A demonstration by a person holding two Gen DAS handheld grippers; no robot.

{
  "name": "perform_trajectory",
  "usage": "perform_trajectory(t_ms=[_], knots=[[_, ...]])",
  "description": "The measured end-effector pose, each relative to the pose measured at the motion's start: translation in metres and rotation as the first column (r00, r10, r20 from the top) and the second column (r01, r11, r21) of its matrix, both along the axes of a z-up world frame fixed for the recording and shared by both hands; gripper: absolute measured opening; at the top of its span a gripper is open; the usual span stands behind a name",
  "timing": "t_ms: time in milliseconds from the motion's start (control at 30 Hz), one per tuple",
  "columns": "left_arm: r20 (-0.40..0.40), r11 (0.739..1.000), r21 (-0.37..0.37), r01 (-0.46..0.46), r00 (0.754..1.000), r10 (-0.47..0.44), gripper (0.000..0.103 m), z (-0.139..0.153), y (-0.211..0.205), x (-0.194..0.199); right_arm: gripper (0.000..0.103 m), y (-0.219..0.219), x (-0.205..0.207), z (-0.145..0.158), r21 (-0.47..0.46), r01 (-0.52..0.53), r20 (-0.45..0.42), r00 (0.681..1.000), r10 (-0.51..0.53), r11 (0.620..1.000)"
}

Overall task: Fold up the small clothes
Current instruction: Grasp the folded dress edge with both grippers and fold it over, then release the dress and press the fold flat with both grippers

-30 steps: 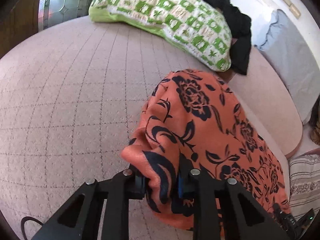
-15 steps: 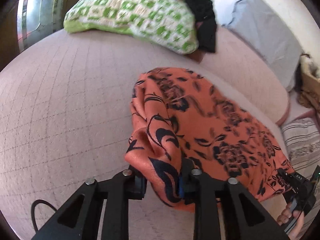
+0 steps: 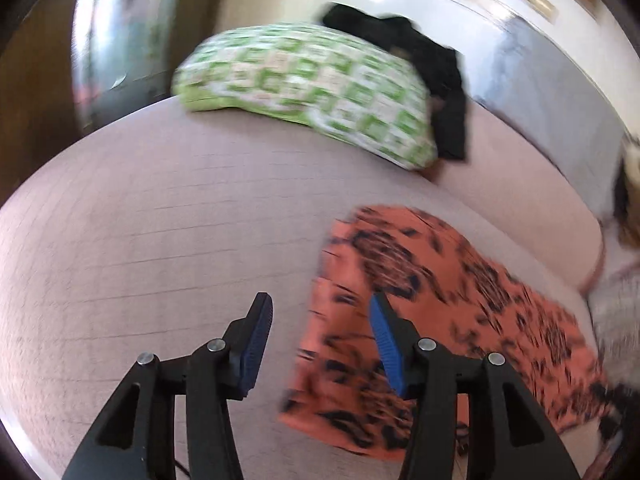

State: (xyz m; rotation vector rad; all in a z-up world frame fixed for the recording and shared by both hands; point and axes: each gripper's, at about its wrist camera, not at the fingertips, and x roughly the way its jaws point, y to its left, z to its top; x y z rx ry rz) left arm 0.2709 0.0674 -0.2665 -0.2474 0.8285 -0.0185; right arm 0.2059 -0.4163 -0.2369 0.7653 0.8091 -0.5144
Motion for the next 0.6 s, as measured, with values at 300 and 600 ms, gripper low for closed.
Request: perform_trajectory(t_ms=[300,600], knots=[[-0.037,0.974,0.093,0.206,0.978,-0.203,0.082,-0.008,-0.057,0.001,0.029,-0.066,-0.072,-0.017,0.226,0.357,0.026,0.928,-0.372,0.907],[-0.195,0.937,0.276,0.216,0.967,-0.166,0.083,-0.042,-0.074,0.015,0.029,0.093,0.061,-0.022,0.216,-0.447,0.102,0.895,0.435,0.868]])
